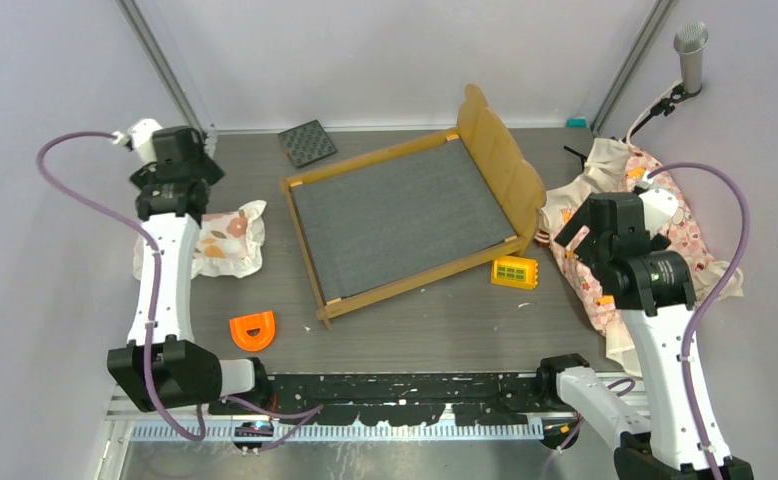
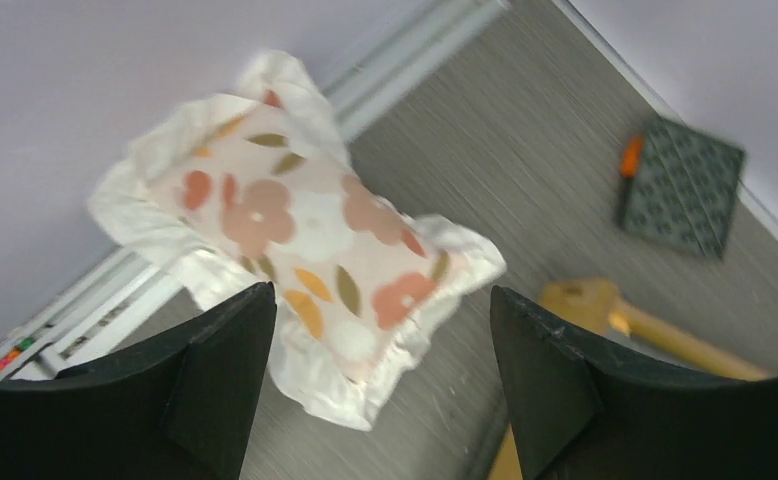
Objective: Set up the pet bed
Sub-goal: Pick up the mattress at the center of the board.
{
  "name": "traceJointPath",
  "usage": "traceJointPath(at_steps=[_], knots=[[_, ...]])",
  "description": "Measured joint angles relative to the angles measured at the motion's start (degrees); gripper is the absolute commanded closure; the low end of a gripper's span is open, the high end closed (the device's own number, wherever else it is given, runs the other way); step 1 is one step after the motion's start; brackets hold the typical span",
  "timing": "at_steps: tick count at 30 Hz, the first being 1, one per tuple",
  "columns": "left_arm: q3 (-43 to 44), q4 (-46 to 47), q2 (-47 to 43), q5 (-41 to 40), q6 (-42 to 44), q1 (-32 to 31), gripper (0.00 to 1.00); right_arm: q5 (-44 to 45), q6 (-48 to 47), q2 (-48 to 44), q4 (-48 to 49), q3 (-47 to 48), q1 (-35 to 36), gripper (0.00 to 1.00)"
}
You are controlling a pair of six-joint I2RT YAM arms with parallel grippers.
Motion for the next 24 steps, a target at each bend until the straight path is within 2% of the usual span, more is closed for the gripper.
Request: traceJointPath(at_steps=[7, 9, 13, 19, 24], knots=[[0.4, -0.8, 0.0, 0.6, 4.2, -22.4, 0.19, 15.3, 3.1, 9.2, -1.5, 10.8, -1.5, 0.00], [0.6, -0.7, -0.1, 2.7, 5.6, -26.3, 0.19, 18.2, 3.3, 11.6, -1.1, 12.0, -3.8, 0.00], [0.6, -0.7, -0.6, 6.8, 8.1, -29.4, 0.17, 19.5, 3.1, 15.0, 0.3, 12.1, -12.2, 0.00], [0.2, -0.6, -3.5, 9.4, 10.6, -31.9, 0.16, 13.0, 2.8, 19.1, 6.2, 8.9, -27.7, 0.00], [-0.7, -0.6, -4.7, 10.1, 11.0, -33.1, 0.16, 4.7, 2.8, 23.1, 14.2, 2.2, -32.5, 0.00]])
